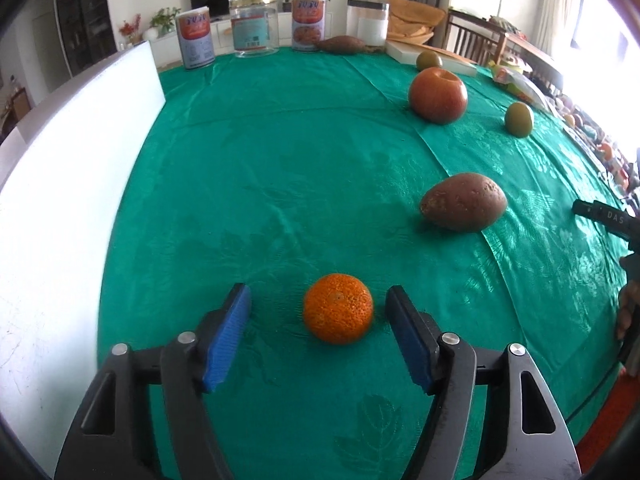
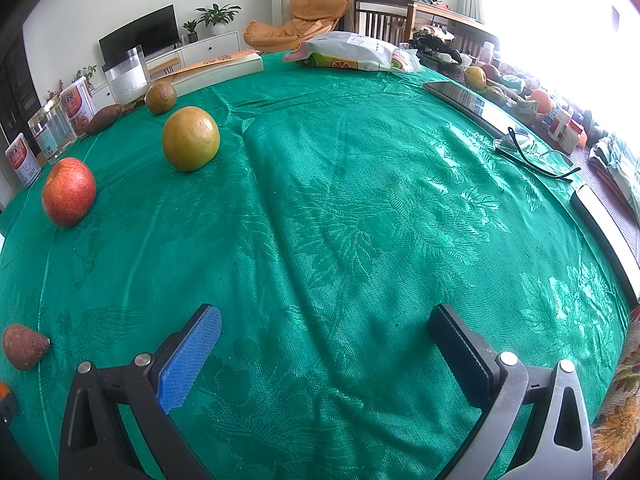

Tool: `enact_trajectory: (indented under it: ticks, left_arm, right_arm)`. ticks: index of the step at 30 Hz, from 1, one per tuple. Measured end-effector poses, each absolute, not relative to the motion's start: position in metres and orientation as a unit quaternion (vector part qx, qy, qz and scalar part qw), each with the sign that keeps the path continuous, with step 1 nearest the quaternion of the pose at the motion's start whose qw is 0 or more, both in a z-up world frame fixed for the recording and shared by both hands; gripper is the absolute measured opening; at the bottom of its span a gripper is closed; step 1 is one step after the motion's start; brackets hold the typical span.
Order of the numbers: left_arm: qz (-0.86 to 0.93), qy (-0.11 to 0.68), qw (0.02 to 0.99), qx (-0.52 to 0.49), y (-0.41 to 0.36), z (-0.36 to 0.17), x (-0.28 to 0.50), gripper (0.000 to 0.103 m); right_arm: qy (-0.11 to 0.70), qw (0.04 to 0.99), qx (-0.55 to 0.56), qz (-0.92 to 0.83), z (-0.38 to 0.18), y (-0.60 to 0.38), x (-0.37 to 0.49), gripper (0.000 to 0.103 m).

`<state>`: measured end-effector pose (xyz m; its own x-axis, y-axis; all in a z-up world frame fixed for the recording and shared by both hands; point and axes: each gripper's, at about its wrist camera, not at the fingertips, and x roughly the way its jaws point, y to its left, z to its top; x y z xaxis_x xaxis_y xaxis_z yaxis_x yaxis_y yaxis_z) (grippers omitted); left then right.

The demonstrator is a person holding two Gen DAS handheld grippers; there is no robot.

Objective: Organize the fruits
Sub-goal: 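Move the left tool over the tangerine while the right tool approaches a round brown fruit, then close the left tool on the tangerine while the right tool grasps the round brown fruit, then carry both fruits over the cardboard box and open both tools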

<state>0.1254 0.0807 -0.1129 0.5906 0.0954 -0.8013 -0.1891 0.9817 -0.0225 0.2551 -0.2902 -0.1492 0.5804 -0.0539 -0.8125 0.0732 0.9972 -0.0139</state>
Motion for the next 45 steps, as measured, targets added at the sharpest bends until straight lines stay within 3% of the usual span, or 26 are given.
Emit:
enact_trajectory:
  ticks: [10, 13, 16, 19, 21, 24, 25, 26, 31, 37, 40, 42, 44, 45]
  left_arm:
    - [0.07, 0.44, 0.894, -0.042, 0.08, -0.117, 0.121, 0.088]
    - [0.07, 0.441, 0.894, -0.043, 0.08, -0.118, 0.12, 0.089]
    - [0.068, 0.441, 0.894, -0.043, 0.081, -0.119, 0.12, 0.09]
    - [0.067, 0.442, 0.893, -0.042, 0.08, -0.119, 0.121, 0.091]
    - [0.067, 0.443, 0.893, -0.041, 0.08, -0.118, 0.121, 0.091]
    - [0.067, 0.443, 0.893, -0.041, 0.08, -0.119, 0.121, 0.092]
    - [0.067, 0.443, 0.893, -0.041, 0.08, -0.119, 0.121, 0.092]
    - [0.067, 0.442, 0.893, -0.041, 0.08, -0.119, 0.121, 0.092]
    - [0.065, 0.443, 0.893, -0.043, 0.079, -0.119, 0.121, 0.093]
    - [0.012, 0.433, 0.894, -0.115, 0.1, -0.11, 0.107, 0.093]
    - [0.011, 0.438, 0.894, -0.098, 0.098, -0.108, 0.109, 0.091]
    - [0.007, 0.441, 0.894, -0.078, 0.089, -0.107, 0.114, 0.078]
    - [0.001, 0.448, 0.892, -0.054, 0.079, -0.109, 0.121, 0.05]
    - [0.004, 0.449, 0.892, -0.047, 0.075, -0.11, 0.124, 0.044]
  right_arm:
    - [0.477, 0.878, -0.025, 0.025, -0.149, -0.279, 0.27, 0.103]
    - [0.468, 0.882, -0.001, 0.061, -0.135, -0.273, 0.299, 0.096]
    - [0.458, 0.882, 0.029, 0.105, -0.121, -0.257, 0.337, 0.096]
    - [0.464, 0.878, -0.011, 0.118, -0.121, -0.224, 0.373, 0.095]
    - [0.47, 0.874, -0.035, 0.115, -0.127, -0.208, 0.391, 0.088]
    - [0.483, 0.869, -0.03, 0.107, -0.136, -0.201, 0.408, 0.066]
    - [0.489, 0.865, -0.014, 0.115, -0.138, -0.203, 0.411, 0.05]
    - [0.485, 0.867, -0.005, 0.114, -0.137, -0.205, 0.41, 0.049]
    - [0.484, 0.863, 0.03, 0.145, -0.129, -0.218, 0.372, 0.049]
    - [0.514, 0.826, 0.048, 0.226, -0.12, -0.217, 0.255, 0.049]
    - [0.52, 0.819, 0.038, 0.238, -0.125, -0.213, 0.206, 0.049]
    - [0.517, 0.82, 0.038, 0.241, -0.129, -0.209, 0.186, 0.049]
    - [0.511, 0.825, 0.037, 0.239, -0.132, -0.204, 0.174, 0.049]
    - [0.509, 0.827, 0.034, 0.236, -0.133, -0.204, 0.17, 0.049]
